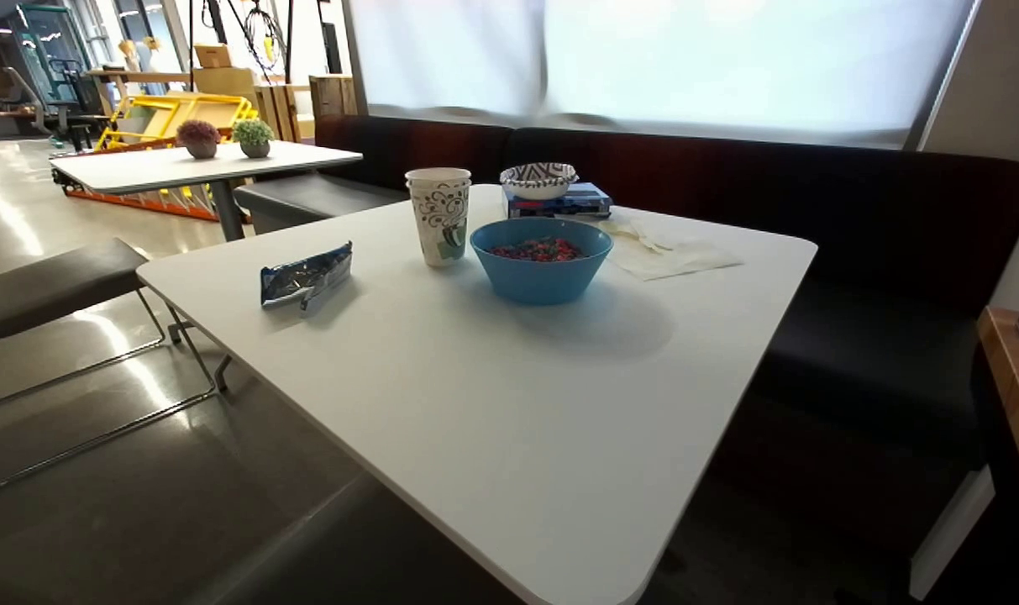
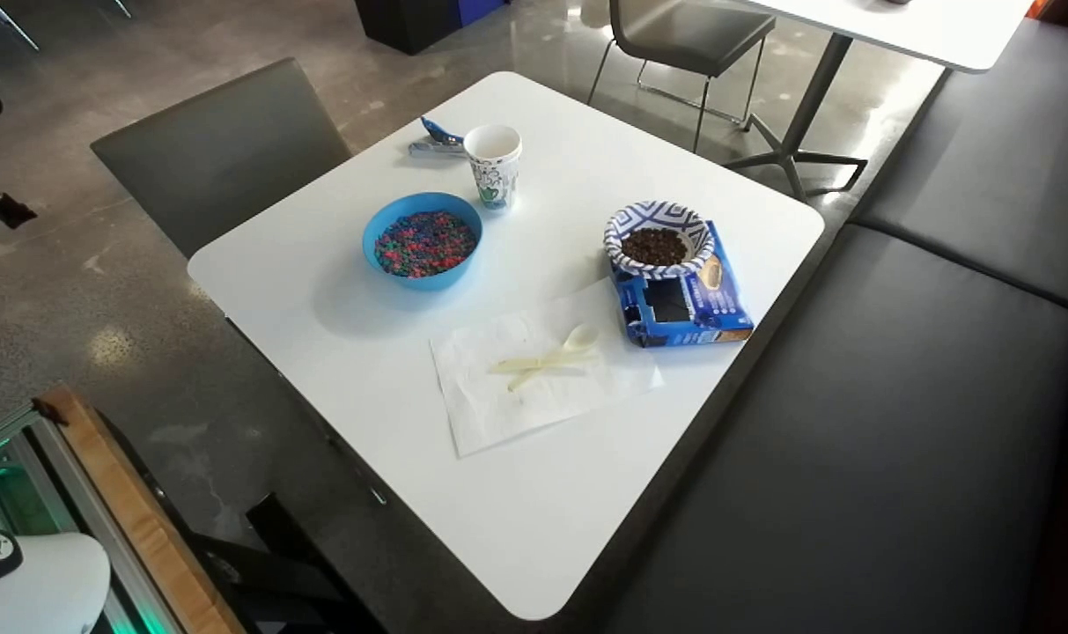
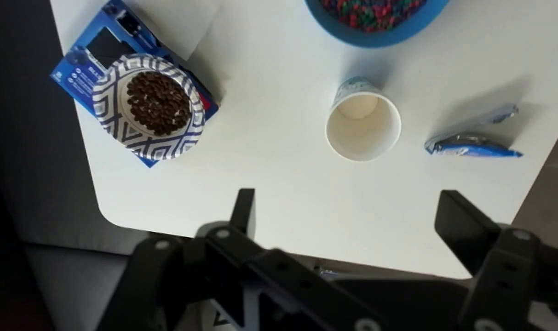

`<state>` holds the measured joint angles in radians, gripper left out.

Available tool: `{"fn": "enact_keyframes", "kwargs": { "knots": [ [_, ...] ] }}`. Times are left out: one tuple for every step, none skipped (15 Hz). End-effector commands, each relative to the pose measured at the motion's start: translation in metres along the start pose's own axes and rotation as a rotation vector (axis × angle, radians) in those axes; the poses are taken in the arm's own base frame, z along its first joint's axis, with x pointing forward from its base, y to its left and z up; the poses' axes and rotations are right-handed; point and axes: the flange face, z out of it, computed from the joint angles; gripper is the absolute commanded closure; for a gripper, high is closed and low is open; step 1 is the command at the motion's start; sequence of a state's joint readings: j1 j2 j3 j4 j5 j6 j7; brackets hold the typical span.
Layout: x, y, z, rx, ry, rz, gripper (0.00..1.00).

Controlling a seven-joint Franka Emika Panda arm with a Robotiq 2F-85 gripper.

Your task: Put the paper cup in the other paper cup on the right

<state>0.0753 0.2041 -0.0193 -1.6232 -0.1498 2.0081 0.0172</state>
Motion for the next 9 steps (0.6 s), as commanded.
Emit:
{"fn": "enact_keyframes", "kwargs": {
  "knots": [
    [-0.047,0.024,-0.029,0.042,-0.085,-0.179,0.00],
    [-0.057,0.034,-0.036,0.069,-0.095,-0.227,0.00],
    [-0.065,0.043,-0.042,0.084,-0.104,-0.277,0.00],
    [-0.041,0.033,-0.037,0.037,-0.083,-0.194,0.00],
    [-0.049,0.041,-0.043,0.051,-0.089,-0.227,0.00],
    [-0.054,0.047,-0.046,0.057,-0.089,-0.243,0.00],
    [-0.057,0.049,-0.048,0.060,-0.088,-0.252,0.00],
    [-0.058,0.049,-0.047,0.061,-0.090,-0.257,0.00],
    [-0.058,0.047,-0.045,0.063,-0.094,-0.261,0.00]
  ]
}}
